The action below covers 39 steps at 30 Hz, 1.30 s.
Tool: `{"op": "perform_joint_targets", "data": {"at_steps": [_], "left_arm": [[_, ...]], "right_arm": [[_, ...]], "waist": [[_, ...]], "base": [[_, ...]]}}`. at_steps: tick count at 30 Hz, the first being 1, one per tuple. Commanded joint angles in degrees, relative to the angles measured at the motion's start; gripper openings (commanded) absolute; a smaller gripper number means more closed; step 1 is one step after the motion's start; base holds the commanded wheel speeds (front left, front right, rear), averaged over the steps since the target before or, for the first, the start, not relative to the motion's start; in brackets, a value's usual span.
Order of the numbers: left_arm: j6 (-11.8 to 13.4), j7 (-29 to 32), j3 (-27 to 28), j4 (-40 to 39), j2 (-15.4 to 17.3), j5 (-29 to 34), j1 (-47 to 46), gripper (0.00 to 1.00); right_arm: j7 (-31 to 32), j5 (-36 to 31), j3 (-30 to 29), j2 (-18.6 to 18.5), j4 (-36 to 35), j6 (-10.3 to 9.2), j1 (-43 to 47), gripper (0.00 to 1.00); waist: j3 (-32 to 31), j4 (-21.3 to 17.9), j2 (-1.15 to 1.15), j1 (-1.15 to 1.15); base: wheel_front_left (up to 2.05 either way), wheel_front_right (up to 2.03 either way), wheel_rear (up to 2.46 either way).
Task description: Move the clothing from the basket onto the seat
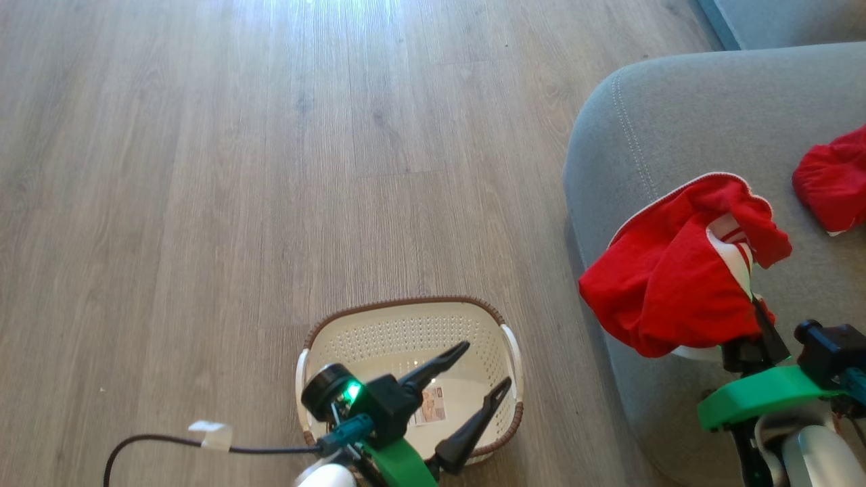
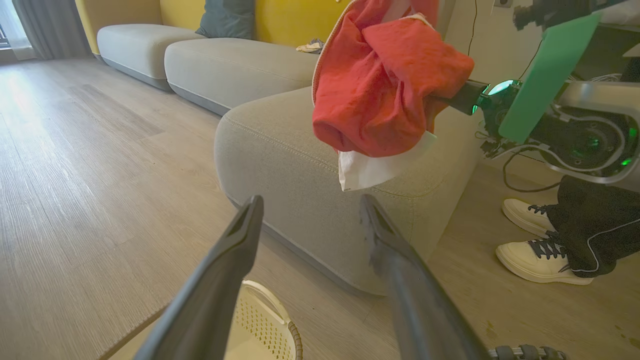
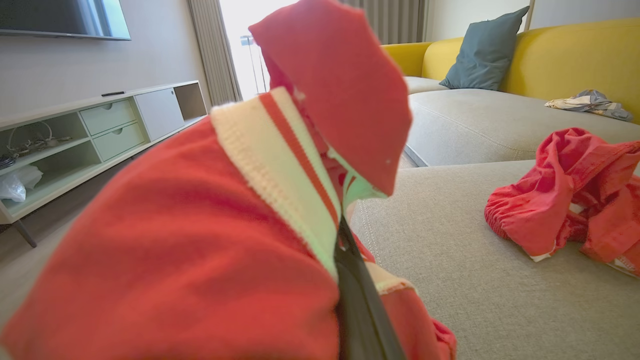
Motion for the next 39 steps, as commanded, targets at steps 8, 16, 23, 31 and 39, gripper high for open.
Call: {"op": "perform_joint_targets", "data": {"at_steps": [8, 16, 23, 31, 39], "left_arm": [[-0.08, -0.56, 1.95, -0.76, 0.20, -0.63, -0.74, 1.00], [-0.08, -0.56, 2.06, -0.74, -0.06, -0.73, -0.90, 1.00], [-0.08, -0.56, 3.01, -1.39, -0.17, -0.42, -0.68, 1.00], [-0.08, -0.56, 3.61, -2.96, -0.19, 0.19, -0.91, 1.00], [-0.08, -0.56, 3.80, -3.49, -0.26, 0.92, -2.57, 1.00]], "right_arm": [[-0.55, -0.34, 0.90, -0.22, -1.36, -0.01, -1.41, 0.00], [-0.55, -0.36, 1.29, -0.25, -1.27, -0.01, -1.78, 0.00], [-0.55, -0.34, 1.55, -0.72, -1.57, -0.01, -2.32, 0.00], [-0.55, -0.05, 0.87, -1.71, -2.75, -0.01, -2.90, 0.00], [-0.55, -0.08, -0.03, -1.41, -3.58, -0.01, -3.64, 0.00]], "waist": [[-0.14, 0.18, 0.00, 0.00], [-0.28, 0.44, 0.00, 0.00], [-0.23, -0.72, 0.00, 0.00], [0.99, -6.73, 0.00, 0.00], [3.19, -15.50, 0.00, 0.00]], "base": [[0.00, 0.00, 0.00], [0.00, 0.00, 0.00], [0.00, 0.00, 0.00], [0.00, 0.00, 0.00], [0.00, 0.00, 0.00]]}}
